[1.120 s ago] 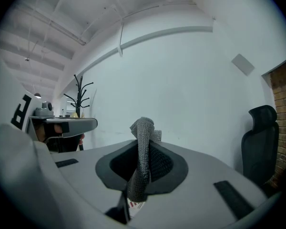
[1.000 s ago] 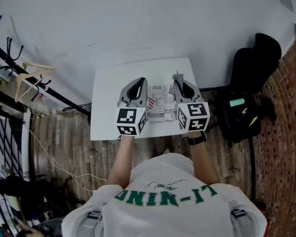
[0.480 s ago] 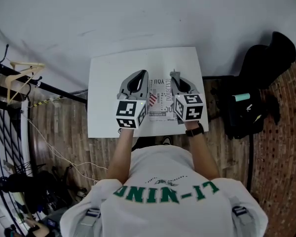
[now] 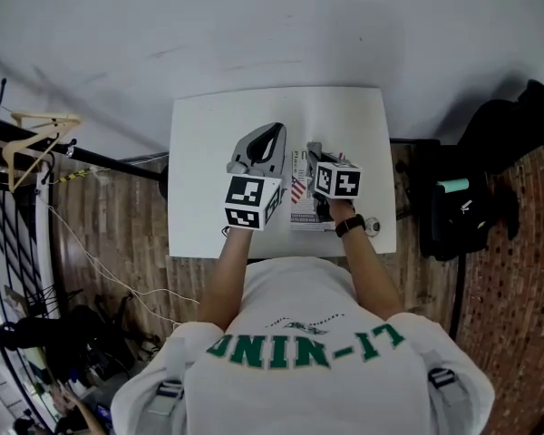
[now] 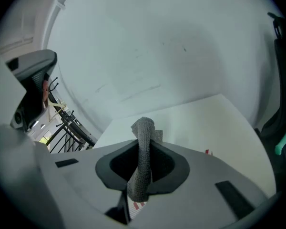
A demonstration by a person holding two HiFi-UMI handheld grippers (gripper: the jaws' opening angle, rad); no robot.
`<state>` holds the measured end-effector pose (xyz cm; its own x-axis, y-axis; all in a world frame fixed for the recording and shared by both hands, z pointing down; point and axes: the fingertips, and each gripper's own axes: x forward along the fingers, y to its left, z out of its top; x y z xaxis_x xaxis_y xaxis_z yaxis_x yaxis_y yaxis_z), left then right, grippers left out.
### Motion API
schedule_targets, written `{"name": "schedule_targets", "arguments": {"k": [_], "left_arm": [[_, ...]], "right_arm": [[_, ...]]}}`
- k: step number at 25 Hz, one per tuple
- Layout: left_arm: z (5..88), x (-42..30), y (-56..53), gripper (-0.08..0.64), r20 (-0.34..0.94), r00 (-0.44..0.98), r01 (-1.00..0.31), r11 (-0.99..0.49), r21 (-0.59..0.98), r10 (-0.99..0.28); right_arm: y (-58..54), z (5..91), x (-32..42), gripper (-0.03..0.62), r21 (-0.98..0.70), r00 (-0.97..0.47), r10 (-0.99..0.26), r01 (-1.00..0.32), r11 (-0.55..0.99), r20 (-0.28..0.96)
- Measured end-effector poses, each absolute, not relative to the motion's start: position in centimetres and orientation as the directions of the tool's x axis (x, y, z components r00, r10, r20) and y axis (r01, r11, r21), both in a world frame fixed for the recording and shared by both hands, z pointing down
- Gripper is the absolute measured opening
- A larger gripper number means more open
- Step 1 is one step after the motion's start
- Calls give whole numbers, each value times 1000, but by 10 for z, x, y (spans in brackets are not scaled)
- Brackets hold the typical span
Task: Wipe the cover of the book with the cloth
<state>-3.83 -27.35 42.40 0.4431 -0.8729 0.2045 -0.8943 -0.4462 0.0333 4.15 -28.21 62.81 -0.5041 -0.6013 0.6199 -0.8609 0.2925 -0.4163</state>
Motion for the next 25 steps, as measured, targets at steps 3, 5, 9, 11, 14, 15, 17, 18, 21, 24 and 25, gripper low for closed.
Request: {"name": "schedule_targets", "arguments": {"k": [3, 5, 9, 11, 14, 15, 17, 18, 21, 24, 25], "left_arm": [[432, -58, -282, 17, 212, 432, -901, -431, 52, -877], [439, -70, -285, 17, 223, 421, -906, -417, 67, -879], [450, -90, -289, 17, 239, 400, -917, -389, 94, -885], [450, -95, -290, 17, 215, 403, -915, -388, 110, -890], [448, -96, -291, 17, 190, 412, -911, -394, 124, -891], [449, -95, -292, 17, 191, 413, -910, -396, 123, -890], [450, -92, -294, 17, 196, 417, -908, -401, 120, -887], [450, -90, -294, 17, 197, 420, -907, -403, 119, -886], [452, -84, -294, 17, 202, 429, -903, -412, 121, -880], [456, -77, -293, 17, 210, 439, -898, -421, 125, -874], [457, -75, -293, 17, 212, 442, -897, -424, 127, -872]], "right_arm": [[-293, 656, 19, 51, -428, -512, -543, -858, 284, 665], [-298, 677, 8, 49, -424, -514, -504, -858, 290, 695], [-306, 713, -13, 49, -487, -541, -416, -841, 238, 731], [-308, 727, -21, 49, -532, -558, -377, -827, 182, 739], [-307, 741, -22, 49, -540, -558, -335, -827, 153, 759], [-307, 743, -21, 49, -538, -558, -325, -828, 157, 764], [-307, 744, -17, 49, -536, -559, -316, -828, 164, 767], [-307, 744, -13, 49, -535, -558, -317, -829, 164, 767], [-309, 743, 7, 49, -523, -542, -330, -839, 150, 773], [-309, 743, 36, 49, -514, -522, -352, -849, 123, 777], [-309, 743, 48, 49, -512, -514, -363, -852, 111, 777]]}}
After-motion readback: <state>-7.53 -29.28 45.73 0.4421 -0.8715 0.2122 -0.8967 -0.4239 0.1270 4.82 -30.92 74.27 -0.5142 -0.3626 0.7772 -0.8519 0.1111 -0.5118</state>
